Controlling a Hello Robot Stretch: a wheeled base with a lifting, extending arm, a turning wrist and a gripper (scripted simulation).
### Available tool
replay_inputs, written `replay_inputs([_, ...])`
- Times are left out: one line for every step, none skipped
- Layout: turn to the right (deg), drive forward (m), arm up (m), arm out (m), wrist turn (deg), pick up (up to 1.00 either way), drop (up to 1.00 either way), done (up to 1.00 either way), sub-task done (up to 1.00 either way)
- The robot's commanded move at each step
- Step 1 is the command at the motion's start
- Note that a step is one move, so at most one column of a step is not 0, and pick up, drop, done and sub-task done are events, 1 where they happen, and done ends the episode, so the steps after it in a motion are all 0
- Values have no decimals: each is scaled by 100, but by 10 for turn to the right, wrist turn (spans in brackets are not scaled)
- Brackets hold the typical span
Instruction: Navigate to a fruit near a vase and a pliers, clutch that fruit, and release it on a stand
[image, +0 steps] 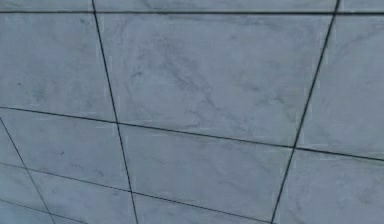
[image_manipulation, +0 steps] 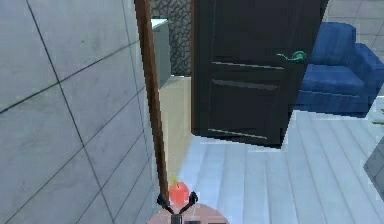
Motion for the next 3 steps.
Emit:
replay_inputs([0, 0, -32, 0, 0, 0, 0, 0, 0])
replay_inputs([0, 0, 0, 0, 0, 0, 100, 0, 0])
replay_inputs([0, 0, 10, 0, 0, 0, 0, 0, 0])
